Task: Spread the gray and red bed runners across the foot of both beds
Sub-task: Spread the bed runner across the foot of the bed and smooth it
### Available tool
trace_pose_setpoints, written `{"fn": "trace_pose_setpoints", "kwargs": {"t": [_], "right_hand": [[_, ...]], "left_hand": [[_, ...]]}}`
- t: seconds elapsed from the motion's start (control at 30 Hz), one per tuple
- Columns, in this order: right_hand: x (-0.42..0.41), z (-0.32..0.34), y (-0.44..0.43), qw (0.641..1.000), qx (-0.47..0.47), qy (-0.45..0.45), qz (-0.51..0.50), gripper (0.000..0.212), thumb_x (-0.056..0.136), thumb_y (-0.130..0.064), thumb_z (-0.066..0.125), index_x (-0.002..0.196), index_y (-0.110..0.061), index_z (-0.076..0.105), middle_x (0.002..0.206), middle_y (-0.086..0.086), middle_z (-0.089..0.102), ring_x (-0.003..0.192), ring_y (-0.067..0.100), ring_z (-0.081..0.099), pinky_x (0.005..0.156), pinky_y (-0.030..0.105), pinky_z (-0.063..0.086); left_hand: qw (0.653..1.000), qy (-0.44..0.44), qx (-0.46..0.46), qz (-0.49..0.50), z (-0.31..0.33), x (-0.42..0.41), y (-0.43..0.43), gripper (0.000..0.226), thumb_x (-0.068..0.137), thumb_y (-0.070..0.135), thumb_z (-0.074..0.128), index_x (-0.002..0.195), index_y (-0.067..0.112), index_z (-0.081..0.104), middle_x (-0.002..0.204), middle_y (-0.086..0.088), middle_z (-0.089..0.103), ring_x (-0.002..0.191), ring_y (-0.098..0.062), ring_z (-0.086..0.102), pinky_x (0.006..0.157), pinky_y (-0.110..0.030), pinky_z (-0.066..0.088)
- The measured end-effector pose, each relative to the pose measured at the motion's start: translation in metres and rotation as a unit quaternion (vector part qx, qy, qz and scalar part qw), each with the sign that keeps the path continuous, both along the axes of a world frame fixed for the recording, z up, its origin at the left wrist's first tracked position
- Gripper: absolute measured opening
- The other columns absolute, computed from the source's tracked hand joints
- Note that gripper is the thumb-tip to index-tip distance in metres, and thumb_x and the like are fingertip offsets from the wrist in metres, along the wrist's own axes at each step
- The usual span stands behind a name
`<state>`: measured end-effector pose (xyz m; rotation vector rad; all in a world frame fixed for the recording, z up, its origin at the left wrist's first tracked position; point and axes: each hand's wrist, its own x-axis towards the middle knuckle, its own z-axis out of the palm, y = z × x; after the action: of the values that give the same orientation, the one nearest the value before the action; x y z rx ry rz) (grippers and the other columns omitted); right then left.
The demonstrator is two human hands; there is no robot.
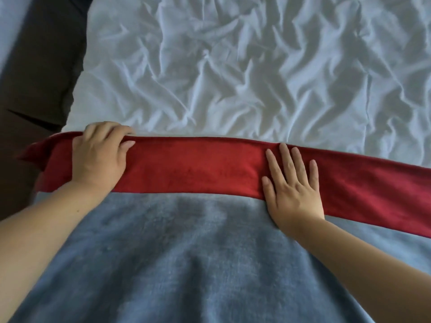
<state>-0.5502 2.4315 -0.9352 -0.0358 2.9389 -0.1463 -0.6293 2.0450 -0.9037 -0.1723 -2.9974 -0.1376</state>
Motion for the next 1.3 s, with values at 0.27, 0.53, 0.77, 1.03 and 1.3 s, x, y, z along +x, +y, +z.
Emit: {"fn": "trace_pose_setpoints", "kwargs": {"t": [0.27, 0.53, 0.77, 1.03, 1.3], "right_hand": [[0.003, -0.019, -0.003, 0.998, 0.014, 0.058, -0.007, 0.061, 0.104, -0.048, 0.015, 0.161, -0.029, 0.008, 0.17, -0.001, 0.002, 0.156, 0.02, -0.003, 0.123, 0.055, 0.003], [0.002, -0.023, -0.002, 0.996, -0.009, 0.088, -0.001, 0.06, 0.104, -0.048, 0.019, 0.161, -0.029, 0.013, 0.169, 0.0, 0.008, 0.156, 0.021, 0.0, 0.124, 0.054, 0.001], [0.034, -0.006, 0.0, 0.995, -0.065, 0.071, 0.04, 0.062, 0.103, -0.04, 0.025, 0.161, -0.02, 0.016, 0.168, -0.001, 0.013, 0.155, 0.023, 0.007, 0.124, 0.052, 0.003], [0.245, 0.005, 0.012, 0.975, -0.125, 0.02, 0.184, 0.066, 0.104, -0.045, 0.033, 0.16, -0.014, 0.019, 0.168, 0.004, 0.013, 0.155, 0.023, 0.007, 0.121, 0.058, 0.012], [0.365, 0.017, 0.062, 0.947, -0.151, -0.055, 0.279, 0.074, 0.099, -0.047, 0.045, 0.159, -0.01, 0.02, 0.168, 0.005, 0.012, 0.155, 0.024, 0.011, 0.123, 0.05, 0.019]], "left_hand": [[0.999, -0.024, -0.024, 0.029, 0.018, -0.063, -0.009, 0.012, 0.1, 0.027, 0.06, 0.103, 0.019, 0.069, 0.103, -0.01, 0.068, 0.099, -0.041, 0.059, 0.083, -0.052, 0.041], [0.987, -0.105, 0.055, 0.11, -0.031, 0.039, 0.098, 0.058, 0.107, 0.05, 0.022, 0.163, 0.035, 0.014, 0.173, 0.001, 0.009, 0.159, -0.03, 0.002, 0.121, -0.068, 0.001], [0.987, -0.158, -0.007, -0.034, -0.021, 0.175, 0.14, 0.069, 0.103, 0.063, 0.019, 0.164, 0.03, 0.015, 0.173, -0.004, 0.009, 0.158, -0.034, 0.005, 0.122, -0.068, 0.006], [0.965, -0.209, -0.03, -0.159, -0.012, 0.374, 0.17, 0.076, 0.098, 0.071, 0.031, 0.162, 0.032, 0.022, 0.172, -0.003, 0.014, 0.158, -0.037, 0.011, 0.116, -0.076, 0.01], [0.958, -0.229, -0.041, -0.166, -0.008, 0.447, 0.215, 0.087, 0.082, 0.084, 0.051, 0.157, 0.044, 0.032, 0.171, -0.003, 0.019, 0.155, -0.047, 0.012, 0.113, -0.079, 0.006]]}}
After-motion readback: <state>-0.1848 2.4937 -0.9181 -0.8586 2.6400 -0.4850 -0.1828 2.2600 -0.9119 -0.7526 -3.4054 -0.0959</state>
